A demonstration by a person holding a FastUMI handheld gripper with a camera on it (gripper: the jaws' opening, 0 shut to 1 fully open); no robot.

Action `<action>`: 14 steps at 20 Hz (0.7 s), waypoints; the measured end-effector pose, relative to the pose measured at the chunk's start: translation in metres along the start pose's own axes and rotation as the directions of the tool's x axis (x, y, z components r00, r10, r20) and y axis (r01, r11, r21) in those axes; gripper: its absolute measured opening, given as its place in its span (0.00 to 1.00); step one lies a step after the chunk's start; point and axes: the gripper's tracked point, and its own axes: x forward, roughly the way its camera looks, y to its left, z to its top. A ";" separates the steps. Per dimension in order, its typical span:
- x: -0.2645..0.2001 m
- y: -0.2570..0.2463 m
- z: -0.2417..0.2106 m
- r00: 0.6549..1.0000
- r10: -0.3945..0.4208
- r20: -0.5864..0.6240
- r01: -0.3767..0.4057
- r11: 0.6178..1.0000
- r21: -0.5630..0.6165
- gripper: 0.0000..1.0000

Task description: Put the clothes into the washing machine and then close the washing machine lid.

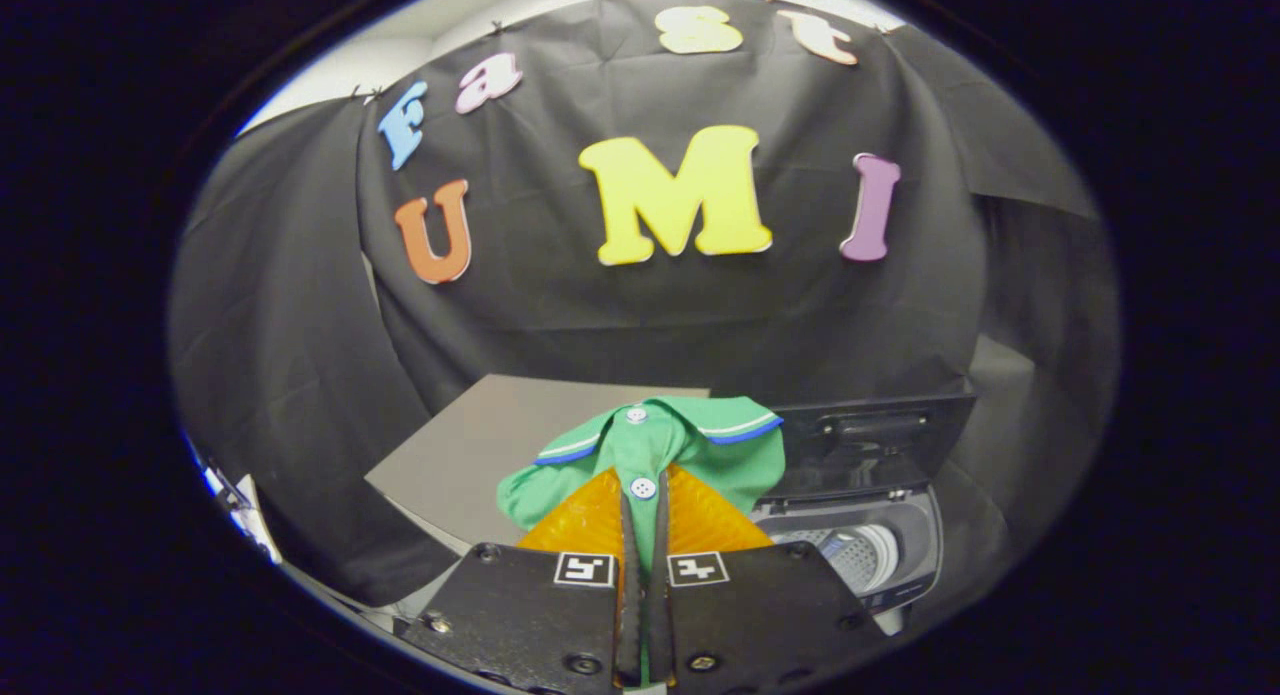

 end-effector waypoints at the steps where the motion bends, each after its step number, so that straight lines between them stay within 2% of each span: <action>1: -0.009 -0.015 0.006 1.000 -0.013 0.020 0.013 1.000 0.003 0.07; 7: -0.047 -0.102 0.039 0.991 -0.076 0.110 0.076 0.997 0.000 0.06; 14: -0.025 -0.180 0.031 0.993 -0.070 0.091 0.075 0.996 -0.049 0.07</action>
